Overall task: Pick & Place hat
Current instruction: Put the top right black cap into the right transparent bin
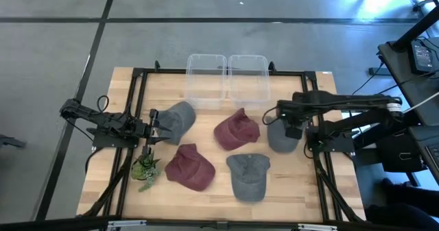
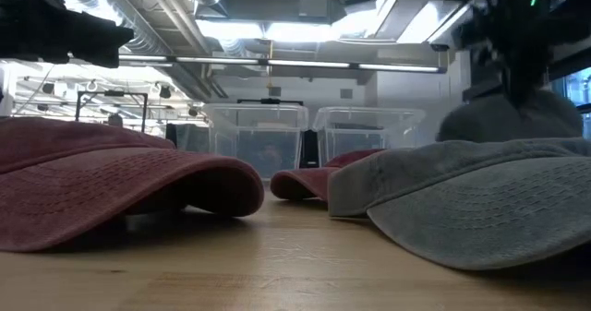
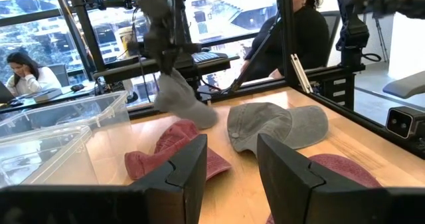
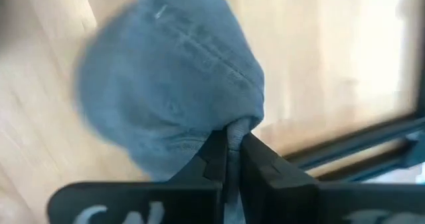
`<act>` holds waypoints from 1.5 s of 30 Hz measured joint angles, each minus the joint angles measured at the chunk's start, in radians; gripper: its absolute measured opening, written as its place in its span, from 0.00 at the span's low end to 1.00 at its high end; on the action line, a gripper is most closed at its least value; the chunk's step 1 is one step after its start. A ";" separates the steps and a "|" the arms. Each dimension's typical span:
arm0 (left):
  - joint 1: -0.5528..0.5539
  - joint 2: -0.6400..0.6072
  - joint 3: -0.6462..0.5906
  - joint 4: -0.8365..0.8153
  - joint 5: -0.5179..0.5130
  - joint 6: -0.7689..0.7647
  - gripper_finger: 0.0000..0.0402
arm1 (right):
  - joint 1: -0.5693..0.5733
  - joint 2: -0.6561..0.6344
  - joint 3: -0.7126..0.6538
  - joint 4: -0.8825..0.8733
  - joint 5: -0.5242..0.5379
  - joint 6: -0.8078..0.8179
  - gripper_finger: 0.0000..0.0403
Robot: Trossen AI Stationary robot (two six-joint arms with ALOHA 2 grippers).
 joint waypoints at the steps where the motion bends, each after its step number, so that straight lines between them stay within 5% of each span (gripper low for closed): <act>1: 0.000 0.000 0.000 0.000 0.000 0.000 0.32 | 0.011 -0.009 0.033 -0.008 0.011 0.008 0.04; 12: 0.000 0.000 0.000 0.000 0.000 0.009 0.32 | 0.056 -0.014 0.441 -0.016 0.254 -0.063 0.04; 20: 0.000 0.000 0.000 0.000 -0.001 0.026 0.32 | 0.020 0.066 0.589 0.242 0.502 -0.451 0.04; 25: 0.000 0.000 0.000 0.000 -0.002 0.026 0.32 | -0.076 0.153 0.587 0.453 0.494 -0.715 0.04; 45: 0.000 0.000 0.000 0.000 -0.002 0.026 0.32 | -0.491 0.496 0.585 0.586 0.153 -0.833 0.04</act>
